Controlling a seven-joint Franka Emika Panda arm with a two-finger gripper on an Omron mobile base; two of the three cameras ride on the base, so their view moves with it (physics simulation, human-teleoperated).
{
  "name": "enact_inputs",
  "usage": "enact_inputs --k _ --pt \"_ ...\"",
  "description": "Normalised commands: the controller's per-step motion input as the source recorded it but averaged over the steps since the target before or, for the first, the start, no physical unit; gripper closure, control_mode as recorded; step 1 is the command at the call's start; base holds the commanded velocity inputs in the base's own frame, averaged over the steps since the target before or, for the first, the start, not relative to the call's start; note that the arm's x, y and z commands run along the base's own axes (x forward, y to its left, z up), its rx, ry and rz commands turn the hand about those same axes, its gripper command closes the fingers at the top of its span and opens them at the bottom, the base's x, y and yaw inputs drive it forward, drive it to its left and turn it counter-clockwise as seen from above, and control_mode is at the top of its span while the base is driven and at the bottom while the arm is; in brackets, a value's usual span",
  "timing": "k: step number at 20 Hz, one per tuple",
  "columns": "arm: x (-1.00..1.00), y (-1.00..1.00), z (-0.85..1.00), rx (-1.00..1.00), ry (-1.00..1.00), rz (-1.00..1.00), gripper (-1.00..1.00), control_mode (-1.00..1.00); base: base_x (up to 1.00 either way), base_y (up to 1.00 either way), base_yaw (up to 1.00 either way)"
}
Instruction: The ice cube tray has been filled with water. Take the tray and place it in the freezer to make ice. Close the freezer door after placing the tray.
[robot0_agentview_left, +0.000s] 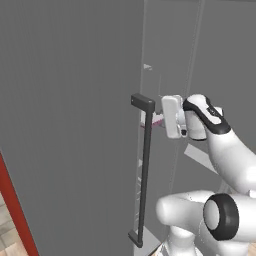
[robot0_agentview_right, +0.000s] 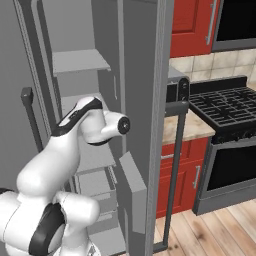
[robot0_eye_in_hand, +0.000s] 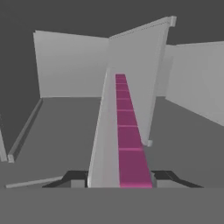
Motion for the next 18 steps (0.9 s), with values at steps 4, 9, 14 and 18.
enact_inputs --k 4,9,14,18 --pt "0.44 0.19 -0.04 0.0 0.0 0.0 1.0 -1.0 0.0 0.0 0.0" --pt "0.43 0.16 -0.05 0.0 0.0 0.0 1.0 -1.0 0.0 0.0 0.0" --pt "0.47 0.13 -0.07 0.0 0.0 0.0 1.0 -1.0 0.0 0.0 0.0" --pt "0.49 0.15 -0.12 -0.01 0.0 0.0 1.0 -1.0 0.0 0.0 0.0"
